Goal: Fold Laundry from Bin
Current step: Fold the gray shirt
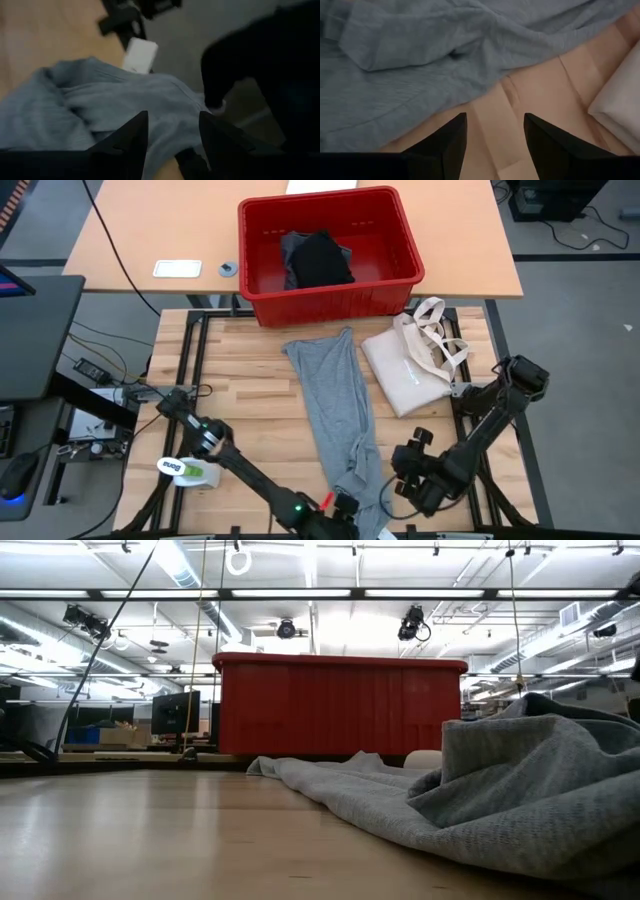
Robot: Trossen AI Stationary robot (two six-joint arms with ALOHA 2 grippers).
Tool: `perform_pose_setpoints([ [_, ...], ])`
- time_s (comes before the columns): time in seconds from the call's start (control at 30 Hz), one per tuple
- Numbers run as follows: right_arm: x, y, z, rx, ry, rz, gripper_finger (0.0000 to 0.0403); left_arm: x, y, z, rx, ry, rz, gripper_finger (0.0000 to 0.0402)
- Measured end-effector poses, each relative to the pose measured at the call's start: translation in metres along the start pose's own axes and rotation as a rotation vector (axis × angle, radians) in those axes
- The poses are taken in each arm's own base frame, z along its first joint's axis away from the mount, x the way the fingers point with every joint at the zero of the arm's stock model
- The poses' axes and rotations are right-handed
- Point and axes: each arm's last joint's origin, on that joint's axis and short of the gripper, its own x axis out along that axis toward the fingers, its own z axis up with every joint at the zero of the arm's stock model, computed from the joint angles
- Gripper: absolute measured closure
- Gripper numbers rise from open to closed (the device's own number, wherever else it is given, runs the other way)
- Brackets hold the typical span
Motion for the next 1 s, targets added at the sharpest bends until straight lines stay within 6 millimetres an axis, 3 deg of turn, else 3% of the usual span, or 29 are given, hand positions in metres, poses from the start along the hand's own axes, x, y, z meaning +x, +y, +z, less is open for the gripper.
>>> perform_pose_setpoints([
  [0.23, -0.010, 0.006, -0.013, 0.023, -0.090, 0.021, 0.0199, 0.033, 0.015, -0.007, 0.008, 0.037, -0.049, 0.0219],
  [0.37, -0.014, 0.008, -0.018, 0.022, -0.110, 0.037, 0.0199, 0.039, 0.031, -0.010, -0.016, 0.060, -0.030, 0.0231],
  [0.47, -0.016, 0.009, -0.021, 0.015, -0.115, 0.049, 0.0199, 0.039, 0.038, -0.009, -0.018, 0.060, -0.027, 0.0287],
  [0.57, -0.018, 0.011, -0.024, 0.029, -0.130, 0.059, 0.0199, 0.036, 0.041, -0.007, -0.019, 0.058, -0.105, 0.0374],
  [0.67, -0.020, 0.014, -0.027, 0.039, -0.139, 0.090, 0.0199, 0.035, 0.043, -0.006, -0.043, 0.059, -0.164, 0.0392],
  [0.77, -0.026, 0.024, -0.032, 0.031, -0.157, 0.182, 0.0199, 0.026, 0.044, 0.000, -0.045, 0.059, -0.191, 0.0397],
  [0.9, -0.035, 0.047, -0.040, -0.047, -0.231, 0.354, 0.0204, -0.014, 0.045, 0.026, -0.039, -0.012, -0.195, 0.0399],
  [1.0, -0.031, 0.069, -0.045, -0.141, -0.324, 0.439, 0.0212, -0.037, 0.045, 0.037, -0.033, -0.035, -0.178, 0.0399],
])
